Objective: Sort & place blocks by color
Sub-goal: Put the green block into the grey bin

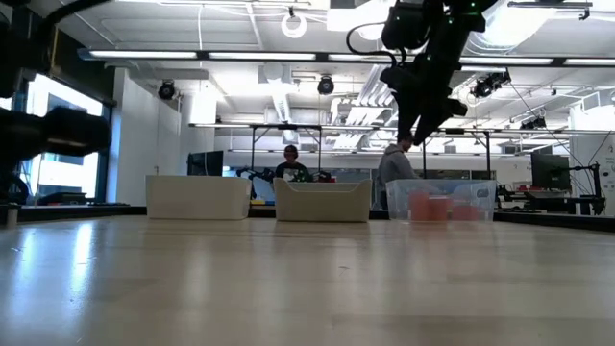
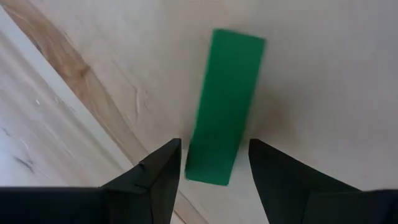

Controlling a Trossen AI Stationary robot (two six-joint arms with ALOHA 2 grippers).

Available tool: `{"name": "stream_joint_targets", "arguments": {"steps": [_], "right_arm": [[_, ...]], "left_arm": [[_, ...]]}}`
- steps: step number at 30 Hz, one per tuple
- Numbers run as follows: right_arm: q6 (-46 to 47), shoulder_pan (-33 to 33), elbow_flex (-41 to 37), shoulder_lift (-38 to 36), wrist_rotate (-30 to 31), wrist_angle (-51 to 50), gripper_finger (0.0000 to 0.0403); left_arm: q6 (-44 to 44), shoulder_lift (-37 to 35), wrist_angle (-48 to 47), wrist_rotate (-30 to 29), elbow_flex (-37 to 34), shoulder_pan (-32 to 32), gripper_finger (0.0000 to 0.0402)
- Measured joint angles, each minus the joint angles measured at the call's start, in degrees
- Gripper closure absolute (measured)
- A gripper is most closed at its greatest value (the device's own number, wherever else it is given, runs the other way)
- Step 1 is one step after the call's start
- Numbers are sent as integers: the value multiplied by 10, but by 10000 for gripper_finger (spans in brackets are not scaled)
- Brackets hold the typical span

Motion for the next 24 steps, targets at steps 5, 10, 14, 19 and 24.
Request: {"name": "stream_joint_targets", "arguments": {"steps": [5, 10, 14, 19, 24], "right_arm": [[4, 7, 0, 0, 0, 0, 213], [5, 13, 0, 0, 1, 0, 213], [15, 18, 0, 0, 1, 0, 213], [16, 27, 0, 0, 1, 0, 213], [16, 34, 0, 0, 1, 0, 213]], "left_arm": [[-21, 24, 2, -2, 3, 0, 222], [-37, 25, 4, -4, 2, 0, 227], [-41, 25, 6, -6, 2, 0, 254], [-56, 25, 4, -4, 2, 4, 314], [-59, 25, 4, 1, 1, 16, 329]]}}
